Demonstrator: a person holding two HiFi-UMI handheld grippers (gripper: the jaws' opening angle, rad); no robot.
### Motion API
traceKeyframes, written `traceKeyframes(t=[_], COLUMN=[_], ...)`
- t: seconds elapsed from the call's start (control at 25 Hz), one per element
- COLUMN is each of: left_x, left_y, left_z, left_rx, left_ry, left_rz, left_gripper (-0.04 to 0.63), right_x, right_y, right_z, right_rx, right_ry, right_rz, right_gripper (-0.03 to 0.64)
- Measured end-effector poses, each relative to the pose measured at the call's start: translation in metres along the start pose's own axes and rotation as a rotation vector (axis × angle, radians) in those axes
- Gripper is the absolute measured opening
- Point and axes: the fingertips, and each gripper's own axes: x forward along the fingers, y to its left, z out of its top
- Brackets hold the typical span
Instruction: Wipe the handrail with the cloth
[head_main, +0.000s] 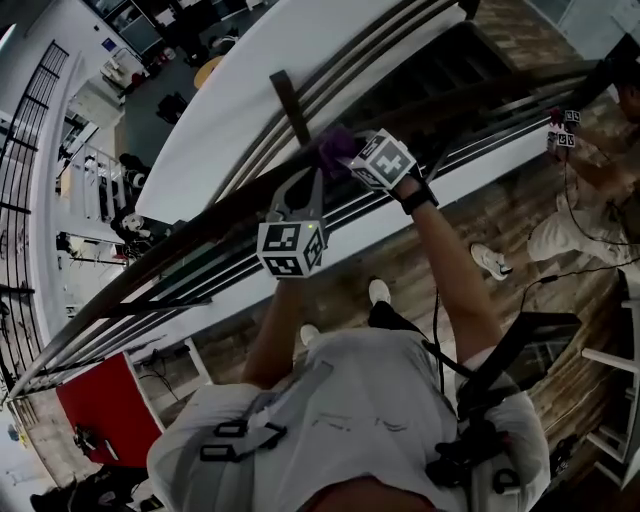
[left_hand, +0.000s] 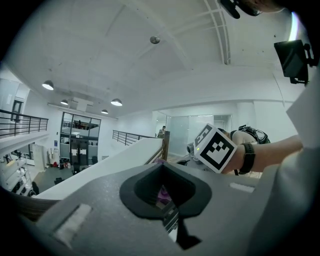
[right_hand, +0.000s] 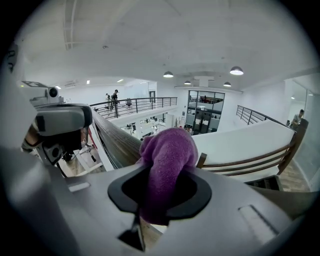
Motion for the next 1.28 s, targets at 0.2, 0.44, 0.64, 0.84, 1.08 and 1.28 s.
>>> traceKeyframes(t=[0.2, 0.44, 0.64, 0.84, 1.08, 1.28], left_x=[0.037, 0.084, 0.118, 0.147, 0.150, 0.163], left_y=[-0.030, -0.074, -0.110, -0.137, -0.170, -0.165], left_z=[-0.007, -0.021, -0.019, -0.030, -0.009, -0.011], left_rx=[0.001, 0.012, 0.040, 0.056, 0.070, 0.073], left_ry=[0.013, 0.037, 0.041, 0.069, 0.084, 0.079], left_rz=[-0.056, -0.139, -0.219, -0.287, -0.334, -0.341], left_gripper=[0.002, 0.002, 0.002, 0.002, 0.002, 0.002], right_x=[-0.022, -0.045, -0.068, -0.073, -0.117, -0.125], right_y=[-0.045, -0.095, -0.133, -0.154, -0.188, -0.221], right_z=[-0.021, -0.044, -0.057, -0.065, -0.058, -0.072], right_rx=[0.045, 0.098, 0.155, 0.179, 0.215, 0.220], right_ry=[-0.024, -0.059, -0.118, -0.153, -0.198, -0.190], right_rz=[-0.042, -0.090, -0.133, -0.117, -0.274, -0.370], right_gripper=[0.087, 0.087, 0.087, 0.089, 0.091, 0.091])
